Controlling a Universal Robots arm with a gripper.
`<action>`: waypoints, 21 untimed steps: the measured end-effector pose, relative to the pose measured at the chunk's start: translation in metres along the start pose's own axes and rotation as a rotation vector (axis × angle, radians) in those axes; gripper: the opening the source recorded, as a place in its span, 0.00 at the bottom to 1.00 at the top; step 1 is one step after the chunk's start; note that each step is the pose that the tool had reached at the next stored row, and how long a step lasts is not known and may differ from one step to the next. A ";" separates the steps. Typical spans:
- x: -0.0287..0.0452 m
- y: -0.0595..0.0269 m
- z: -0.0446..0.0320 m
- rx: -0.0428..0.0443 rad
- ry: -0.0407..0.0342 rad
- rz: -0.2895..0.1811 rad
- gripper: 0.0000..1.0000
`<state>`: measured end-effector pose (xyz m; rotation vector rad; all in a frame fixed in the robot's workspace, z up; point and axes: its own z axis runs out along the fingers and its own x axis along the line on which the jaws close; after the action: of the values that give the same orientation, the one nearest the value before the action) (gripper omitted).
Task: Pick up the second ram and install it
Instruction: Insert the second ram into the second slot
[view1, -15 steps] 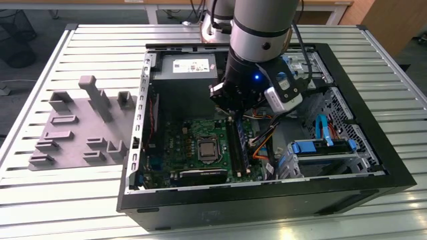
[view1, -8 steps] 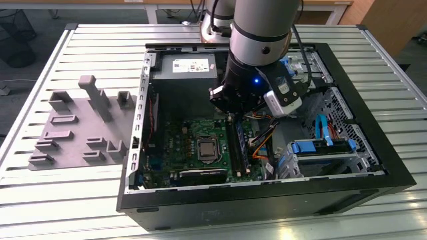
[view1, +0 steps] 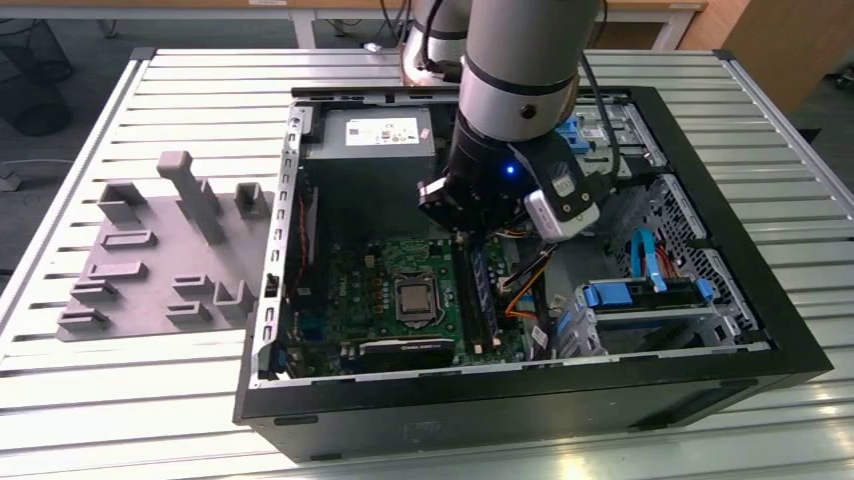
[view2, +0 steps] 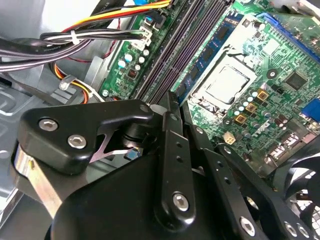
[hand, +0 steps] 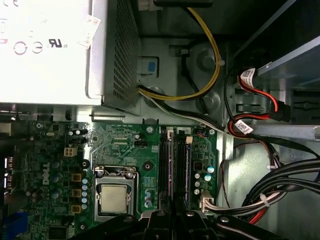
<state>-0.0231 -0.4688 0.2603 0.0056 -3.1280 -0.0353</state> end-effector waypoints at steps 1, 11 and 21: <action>0.0001 0.0000 0.0009 -0.0001 -0.0001 0.005 0.14; 0.0001 -0.0032 0.0136 0.0000 0.0031 0.008 0.14; 0.0000 -0.0038 0.0184 -0.0002 0.0031 0.008 0.14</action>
<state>-0.0233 -0.4722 0.2418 -0.0063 -3.1248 -0.0354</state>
